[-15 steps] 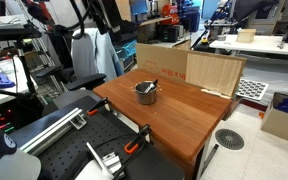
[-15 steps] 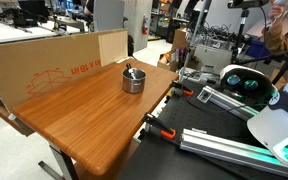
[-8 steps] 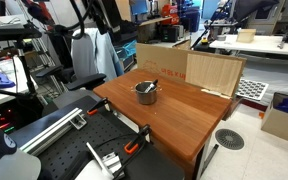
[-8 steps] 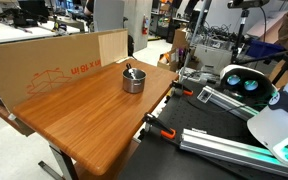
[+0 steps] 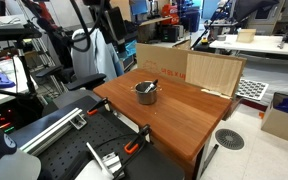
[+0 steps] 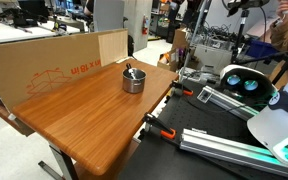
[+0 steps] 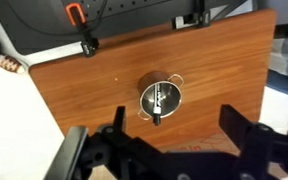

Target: Put the marker on the right side of the silver pot

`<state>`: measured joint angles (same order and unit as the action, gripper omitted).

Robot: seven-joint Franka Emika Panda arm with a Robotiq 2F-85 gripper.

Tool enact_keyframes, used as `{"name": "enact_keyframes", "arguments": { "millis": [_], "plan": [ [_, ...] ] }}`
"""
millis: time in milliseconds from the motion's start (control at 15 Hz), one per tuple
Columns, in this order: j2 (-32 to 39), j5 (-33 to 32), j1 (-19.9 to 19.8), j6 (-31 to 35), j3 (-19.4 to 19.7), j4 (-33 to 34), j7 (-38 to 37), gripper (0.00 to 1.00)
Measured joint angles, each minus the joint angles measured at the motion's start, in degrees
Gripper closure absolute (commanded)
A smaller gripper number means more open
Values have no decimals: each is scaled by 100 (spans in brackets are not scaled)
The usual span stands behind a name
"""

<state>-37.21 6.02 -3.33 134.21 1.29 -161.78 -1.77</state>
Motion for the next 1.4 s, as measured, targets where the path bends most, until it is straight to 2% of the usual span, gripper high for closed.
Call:
{"name": "enact_keyframes", "arguments": {
  "millis": [333, 733, 1000, 1400],
  "plan": [
    [1345, 152, -13, 644, 60, 226, -161, 0],
    [2560, 270, -3, 1322, 58, 651, -340, 0],
    [3359, 381, 57, 1536, 54, 1134, -388, 0],
    [4285, 1017, 130, 1794, -81, 1845, -379, 0]
  ]
}}
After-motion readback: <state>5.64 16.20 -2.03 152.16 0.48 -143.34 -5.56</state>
